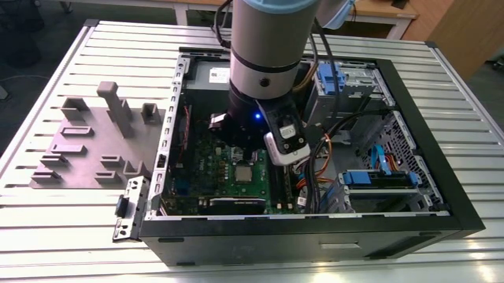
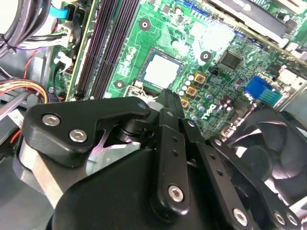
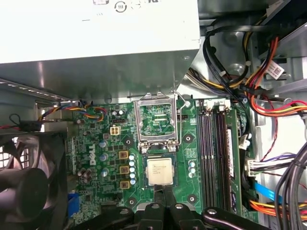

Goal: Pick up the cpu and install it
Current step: 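Close the cpu cover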

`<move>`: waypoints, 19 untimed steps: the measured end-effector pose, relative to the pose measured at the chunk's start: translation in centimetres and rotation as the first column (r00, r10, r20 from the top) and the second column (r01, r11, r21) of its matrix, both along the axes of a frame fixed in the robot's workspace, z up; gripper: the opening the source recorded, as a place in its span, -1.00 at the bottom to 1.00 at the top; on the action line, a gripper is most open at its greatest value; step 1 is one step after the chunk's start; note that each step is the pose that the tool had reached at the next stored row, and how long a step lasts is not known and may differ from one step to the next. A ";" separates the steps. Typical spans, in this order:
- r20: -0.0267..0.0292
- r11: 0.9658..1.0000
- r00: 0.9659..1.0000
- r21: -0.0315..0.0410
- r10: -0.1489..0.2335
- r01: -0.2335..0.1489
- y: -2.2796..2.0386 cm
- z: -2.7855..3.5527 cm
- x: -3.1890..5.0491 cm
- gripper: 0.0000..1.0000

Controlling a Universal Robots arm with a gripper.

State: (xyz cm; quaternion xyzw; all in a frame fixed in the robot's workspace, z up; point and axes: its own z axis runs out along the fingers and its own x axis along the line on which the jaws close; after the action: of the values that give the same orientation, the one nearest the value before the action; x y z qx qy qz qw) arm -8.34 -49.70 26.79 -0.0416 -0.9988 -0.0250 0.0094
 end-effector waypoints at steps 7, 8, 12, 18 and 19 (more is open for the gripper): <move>0.000 1.000 1.000 0.000 0.000 0.000 0.00 0.25 0.00 -0.79; 0.000 1.000 1.000 0.000 0.000 0.000 0.00 0.25 0.00 -0.79; 0.000 1.000 1.000 0.000 0.026 -0.026 0.00 0.26 -0.01 -0.79; 0.000 0.991 0.991 0.000 0.133 -0.133 0.00 0.25 0.00 -0.79; 0.000 0.989 0.989 0.000 0.151 -0.151 0.00 0.24 0.00 -0.79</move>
State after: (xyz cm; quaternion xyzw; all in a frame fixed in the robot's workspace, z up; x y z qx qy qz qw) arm -8.33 -49.70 27.03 0.0339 -0.9991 -0.0241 0.0112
